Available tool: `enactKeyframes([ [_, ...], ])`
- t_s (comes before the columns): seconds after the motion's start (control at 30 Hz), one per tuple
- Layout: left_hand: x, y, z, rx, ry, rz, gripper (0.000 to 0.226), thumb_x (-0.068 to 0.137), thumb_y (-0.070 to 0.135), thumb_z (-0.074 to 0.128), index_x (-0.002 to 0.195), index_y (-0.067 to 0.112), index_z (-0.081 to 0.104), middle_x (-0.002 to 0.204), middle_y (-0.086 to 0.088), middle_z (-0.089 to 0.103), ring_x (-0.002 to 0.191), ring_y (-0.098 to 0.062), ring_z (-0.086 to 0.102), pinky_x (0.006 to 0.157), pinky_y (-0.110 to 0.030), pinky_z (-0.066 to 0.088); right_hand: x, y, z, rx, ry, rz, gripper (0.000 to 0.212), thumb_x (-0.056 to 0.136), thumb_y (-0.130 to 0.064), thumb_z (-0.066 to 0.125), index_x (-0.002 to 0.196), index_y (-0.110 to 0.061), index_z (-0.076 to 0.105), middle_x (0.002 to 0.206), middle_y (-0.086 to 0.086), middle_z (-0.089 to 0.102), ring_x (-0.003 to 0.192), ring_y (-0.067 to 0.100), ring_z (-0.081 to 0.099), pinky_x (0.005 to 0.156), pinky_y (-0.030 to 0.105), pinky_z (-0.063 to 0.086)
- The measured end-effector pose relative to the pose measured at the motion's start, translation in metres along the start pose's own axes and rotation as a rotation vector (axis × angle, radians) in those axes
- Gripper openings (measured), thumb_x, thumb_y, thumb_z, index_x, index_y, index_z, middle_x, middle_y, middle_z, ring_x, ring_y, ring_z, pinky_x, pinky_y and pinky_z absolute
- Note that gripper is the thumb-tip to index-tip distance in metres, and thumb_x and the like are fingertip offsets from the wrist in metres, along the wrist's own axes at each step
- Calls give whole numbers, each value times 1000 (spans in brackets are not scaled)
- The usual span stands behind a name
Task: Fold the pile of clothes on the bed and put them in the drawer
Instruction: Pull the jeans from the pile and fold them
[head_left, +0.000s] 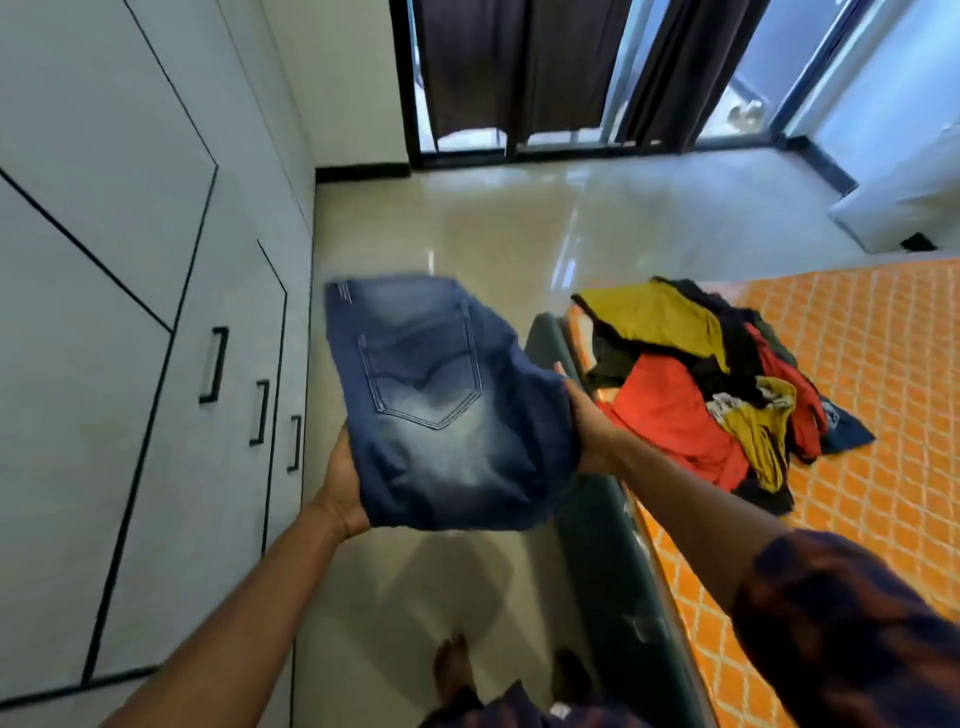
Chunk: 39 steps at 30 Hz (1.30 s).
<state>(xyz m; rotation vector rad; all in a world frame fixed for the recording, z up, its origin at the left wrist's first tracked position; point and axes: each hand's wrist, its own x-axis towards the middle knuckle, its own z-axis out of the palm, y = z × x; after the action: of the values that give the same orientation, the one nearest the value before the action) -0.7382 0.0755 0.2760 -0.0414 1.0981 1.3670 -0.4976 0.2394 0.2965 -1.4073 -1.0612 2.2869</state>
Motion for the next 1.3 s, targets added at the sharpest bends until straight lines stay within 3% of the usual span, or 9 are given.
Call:
enactKeyframes([
  [0.13,5,6,-13,150,93,-23,35,94,33,58,104,2,69,106,-17,70,102,-35,64,93,-42,50,3,28,-12,-204,76,48,81,77,-81,59,132,-22,64,129,5,67,121,26,62,100,43,48],
  [0.23,-7,-11,-14,250,78,-83,20,90,16,63,103,2,69,103,-17,72,93,-30,68,84,-39,53,-5,47,-28,-437,149,42,62,70,-48,84,120,-16,69,121,8,72,116,29,64,94,41,48],
  [0.33,-15,-30,-13,433,19,-208,23,92,15,64,110,3,69,110,-17,73,96,-28,71,83,-39,53,-4,67,-38,-400,181,82,27,86,-14,77,111,-11,69,118,17,71,111,33,66,98,47,52],
  [0.5,-20,-42,-8,536,116,-291,21,101,20,54,92,7,68,89,-10,72,79,-20,66,76,-32,51,9,98,-41,-265,457,229,38,91,-23,72,121,-1,63,122,19,68,94,27,66,76,36,56],
  [0.63,-25,-48,-4,315,97,-201,16,98,17,60,82,13,62,81,-7,69,70,-16,66,71,-29,53,-3,93,-50,-140,426,1,71,80,-54,77,136,-15,58,130,1,64,115,20,63,104,43,50],
  [0.77,-28,-45,6,280,148,-242,8,96,19,62,93,12,64,84,-8,72,68,-18,68,60,-28,53,-16,109,-55,-409,318,-91,105,75,-33,87,159,-29,24,154,-5,41,134,17,48,111,43,45],
  [0.9,-30,-35,-2,201,43,-64,13,94,18,62,82,14,65,76,-4,70,77,-19,65,65,-25,54,-10,87,-42,-304,460,-74,61,91,-16,72,147,-17,47,144,6,54,128,25,55,105,43,48],
  [1.1,-24,-45,-10,586,-33,108,44,84,37,71,118,10,69,115,-7,74,110,-20,67,97,-37,51,-18,50,-25,4,365,121,35,102,-23,55,136,-13,58,135,13,62,120,28,59,103,42,48],
  [1.3,-21,-60,27,542,-42,104,32,104,25,52,115,-1,66,104,-9,74,98,-17,70,77,-24,55,-37,80,-58,44,380,-249,80,92,-31,71,157,-40,25,138,-6,56,122,20,57,99,42,49],
])
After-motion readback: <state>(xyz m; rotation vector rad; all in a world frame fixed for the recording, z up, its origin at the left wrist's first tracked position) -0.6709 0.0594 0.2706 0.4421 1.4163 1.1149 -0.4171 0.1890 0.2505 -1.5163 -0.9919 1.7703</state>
